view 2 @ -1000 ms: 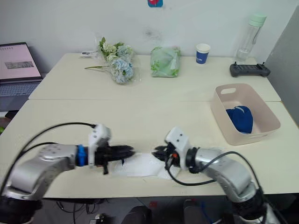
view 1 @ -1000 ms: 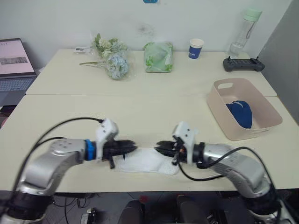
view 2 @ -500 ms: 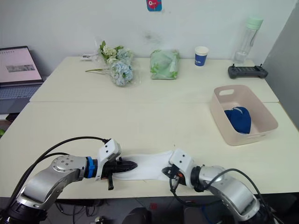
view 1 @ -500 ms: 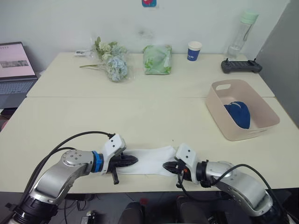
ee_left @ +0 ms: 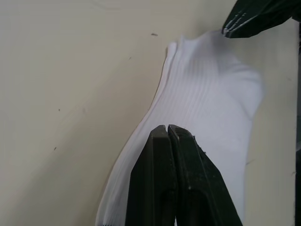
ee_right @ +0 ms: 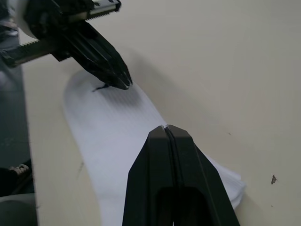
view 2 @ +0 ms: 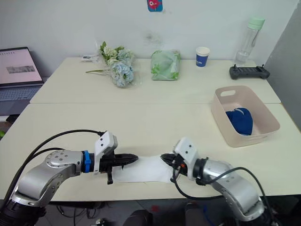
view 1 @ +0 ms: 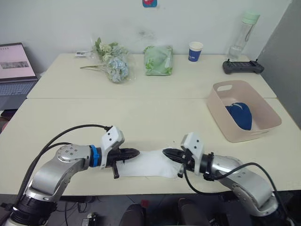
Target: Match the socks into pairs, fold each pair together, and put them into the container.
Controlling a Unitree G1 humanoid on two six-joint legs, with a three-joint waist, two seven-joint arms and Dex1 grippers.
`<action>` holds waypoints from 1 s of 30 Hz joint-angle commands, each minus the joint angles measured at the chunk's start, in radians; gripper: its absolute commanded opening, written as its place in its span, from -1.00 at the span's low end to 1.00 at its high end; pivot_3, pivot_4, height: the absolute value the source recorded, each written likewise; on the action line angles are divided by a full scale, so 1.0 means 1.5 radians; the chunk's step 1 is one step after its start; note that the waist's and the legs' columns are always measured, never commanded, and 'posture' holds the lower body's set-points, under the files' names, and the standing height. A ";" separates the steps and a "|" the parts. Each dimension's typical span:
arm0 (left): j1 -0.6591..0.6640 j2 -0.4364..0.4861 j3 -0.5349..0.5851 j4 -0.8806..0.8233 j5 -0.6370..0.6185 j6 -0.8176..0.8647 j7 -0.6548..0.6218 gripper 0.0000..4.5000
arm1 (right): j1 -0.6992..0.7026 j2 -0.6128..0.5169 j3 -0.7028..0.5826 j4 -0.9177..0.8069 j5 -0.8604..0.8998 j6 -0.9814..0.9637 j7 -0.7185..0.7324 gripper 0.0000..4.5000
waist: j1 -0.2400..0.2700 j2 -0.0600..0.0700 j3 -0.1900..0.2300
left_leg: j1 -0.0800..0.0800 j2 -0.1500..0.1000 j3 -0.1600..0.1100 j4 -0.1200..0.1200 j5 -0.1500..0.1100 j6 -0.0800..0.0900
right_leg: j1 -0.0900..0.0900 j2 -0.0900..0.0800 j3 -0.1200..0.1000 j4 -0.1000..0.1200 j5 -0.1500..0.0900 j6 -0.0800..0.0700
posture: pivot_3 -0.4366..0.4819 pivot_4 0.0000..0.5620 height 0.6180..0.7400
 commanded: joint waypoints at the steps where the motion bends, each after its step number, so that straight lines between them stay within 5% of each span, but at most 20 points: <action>1: 0.007 -0.012 -0.025 0.036 0.048 -0.046 0.008 -0.98 | -0.006 0.036 0.005 0.047 -0.035 -0.022 -0.039 -1.00 | 0.000 0.000 0.000 | 0.000 0.000 0.000 0.000 0.000 0.000 | 0.000 0.000 0.000 0.000 0.000 0.000 | -0.05 -0.47 1.00; 10: 0.020 -0.026 -0.054 0.123 0.120 -0.120 0.009 -0.98 | 0.014 0.014 -0.061 0.090 -0.062 -0.034 -0.050 -1.00 | 0.003 0.002 -0.001 | 0.000 -0.001 0.000 0.000 0.000 0.000 | 0.001 -0.001 0.000 0.000 0.000 0.000 | -0.05 -0.47 1.00; 19: -0.028 -0.046 -0.025 0.076 0.067 -0.195 -0.057 -0.98 | 0.050 0.037 -0.165 -0.029 0.053 -0.002 -0.029 -1.00 | 0.002 0.002 -0.001 | 0.000 0.000 -0.001 0.000 0.000 0.000 | 0.001 0.000 -0.001 0.001 0.000 0.000 | -0.05 -0.47 1.00; 23: -0.018 -0.016 -0.029 0.046 0.067 -0.230 -0.121 -1.00 | 0.101 -0.002 -0.203 -0.071 0.073 0.016 -0.019 -0.57 | 0.003 0.002 -0.001 | -0.002 -0.001 0.000 0.000 0.000 0.000 | 0.000 -0.001 -0.001 -0.001 0.000 0.000 | -0.05 -0.47 1.00; 29: -0.038 -0.053 -0.064 0.155 0.142 -0.251 -0.080 -1.00 | 0.139 -0.028 -0.143 -0.038 0.019 -0.007 -0.024 0.36 | 0.000 0.002 -0.001 | 0.000 0.000 0.000 0.000 0.000 0.000 | 0.000 0.000 0.000 0.000 0.000 0.000 | -0.05 -0.47 1.00; 30: -0.039 -0.056 -0.070 0.167 0.153 -0.263 -0.081 -1.00 | 0.137 -0.024 -0.131 -0.027 0.006 -0.014 -0.029 0.36 | -0.001 0.002 0.000 | 0.000 0.000 0.000 0.000 0.000 0.000 | 0.000 0.000 0.000 0.000 0.000 0.000 | -0.05 -0.47 1.00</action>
